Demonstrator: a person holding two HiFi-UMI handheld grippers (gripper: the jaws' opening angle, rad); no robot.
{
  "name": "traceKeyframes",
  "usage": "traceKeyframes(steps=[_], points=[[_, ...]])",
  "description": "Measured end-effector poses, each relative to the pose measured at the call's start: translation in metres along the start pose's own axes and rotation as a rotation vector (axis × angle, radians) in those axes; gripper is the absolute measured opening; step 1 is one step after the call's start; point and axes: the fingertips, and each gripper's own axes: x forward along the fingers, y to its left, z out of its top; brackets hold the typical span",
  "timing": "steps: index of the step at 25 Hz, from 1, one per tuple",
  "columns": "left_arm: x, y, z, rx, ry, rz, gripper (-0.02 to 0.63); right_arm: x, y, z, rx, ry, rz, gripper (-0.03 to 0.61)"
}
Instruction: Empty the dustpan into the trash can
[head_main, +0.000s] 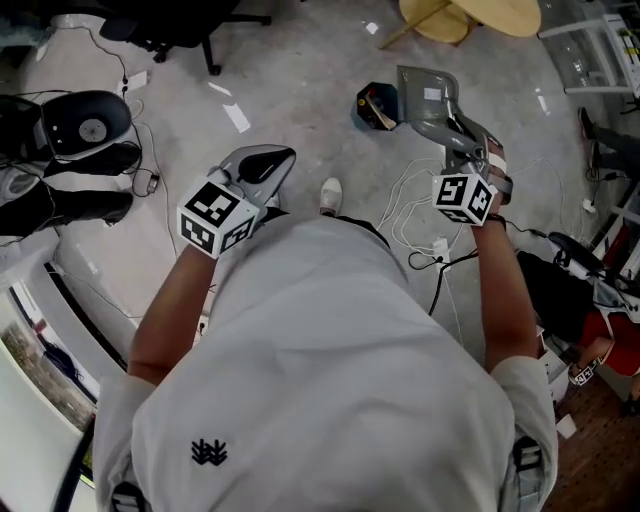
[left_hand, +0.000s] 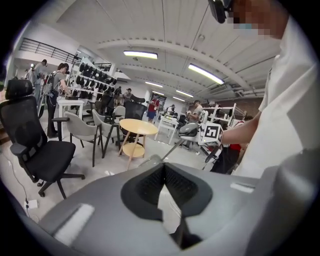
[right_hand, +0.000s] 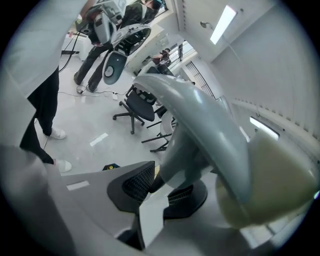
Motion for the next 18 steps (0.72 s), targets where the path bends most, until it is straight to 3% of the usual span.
traceKeyframes(steps=[7,18], points=[[-0.011,0.002,0.008,0.075,0.021,-0.091,0.055,-0.058,-0.015,-0.013,0.236,0.098,-0.11,0.052],[-0.031,-0.013,0.004,0.155,0.043,-0.231,0.055,-0.147,0.011,-0.016,0.609,0.194,-0.199,0.051]])
